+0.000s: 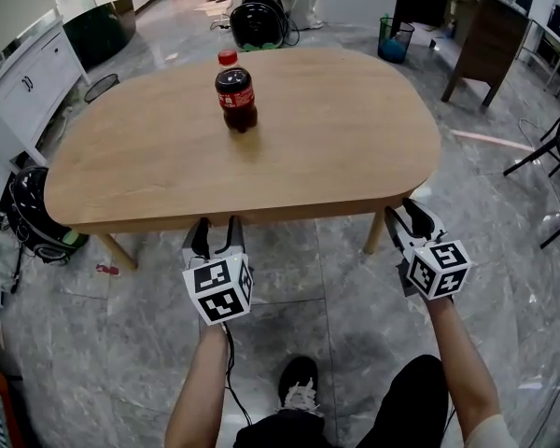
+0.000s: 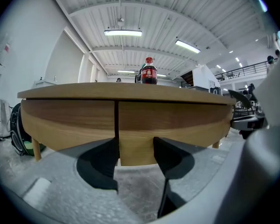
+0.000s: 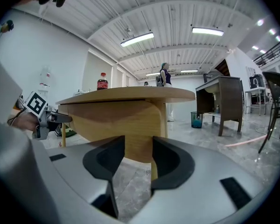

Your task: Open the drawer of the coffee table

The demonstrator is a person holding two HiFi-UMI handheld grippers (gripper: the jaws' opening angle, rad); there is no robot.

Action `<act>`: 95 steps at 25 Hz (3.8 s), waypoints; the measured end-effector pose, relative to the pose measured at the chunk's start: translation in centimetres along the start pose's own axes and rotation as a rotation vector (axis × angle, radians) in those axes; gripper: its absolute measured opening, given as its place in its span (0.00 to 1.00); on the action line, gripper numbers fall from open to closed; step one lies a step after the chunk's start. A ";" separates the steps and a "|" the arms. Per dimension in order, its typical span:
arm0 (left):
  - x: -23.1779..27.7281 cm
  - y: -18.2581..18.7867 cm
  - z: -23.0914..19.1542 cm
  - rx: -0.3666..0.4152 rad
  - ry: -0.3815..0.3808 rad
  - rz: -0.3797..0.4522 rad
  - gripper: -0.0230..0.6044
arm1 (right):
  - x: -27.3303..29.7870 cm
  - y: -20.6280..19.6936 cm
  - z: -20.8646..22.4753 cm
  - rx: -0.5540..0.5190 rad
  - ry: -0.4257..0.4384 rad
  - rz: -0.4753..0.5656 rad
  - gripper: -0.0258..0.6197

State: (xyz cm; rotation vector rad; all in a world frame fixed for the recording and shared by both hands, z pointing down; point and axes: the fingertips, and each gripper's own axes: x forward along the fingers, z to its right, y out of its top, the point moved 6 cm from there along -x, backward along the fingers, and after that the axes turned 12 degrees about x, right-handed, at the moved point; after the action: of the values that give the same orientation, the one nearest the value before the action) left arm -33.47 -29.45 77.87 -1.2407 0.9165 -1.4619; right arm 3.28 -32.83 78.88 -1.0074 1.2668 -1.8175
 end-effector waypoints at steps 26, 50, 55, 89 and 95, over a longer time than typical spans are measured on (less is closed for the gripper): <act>0.2 -0.1 0.7 -0.012 -0.030 0.051 0.51 | 1.7 0.7 0.8 0.003 0.083 0.044 0.48; -1.0 -0.1 0.8 -0.015 -0.032 0.031 0.51 | 0.2 0.5 0.1 0.000 0.089 0.025 0.48; -1.6 -0.4 0.8 -0.020 -0.024 0.032 0.51 | -0.2 0.2 -0.3 0.020 0.071 0.033 0.49; -2.8 -0.8 -0.2 0.079 -0.254 0.093 0.53 | -2.3 0.2 -0.8 -0.006 0.061 -0.012 0.51; -2.4 -0.8 -0.7 0.082 -0.331 0.105 0.53 | -1.8 0.3 -1.0 -0.025 0.096 -0.035 0.51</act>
State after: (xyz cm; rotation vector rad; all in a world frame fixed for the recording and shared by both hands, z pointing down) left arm -34.29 -26.94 77.85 -1.3053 0.6809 -1.1566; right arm 3.28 -30.96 78.00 -0.9711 1.3398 -1.9008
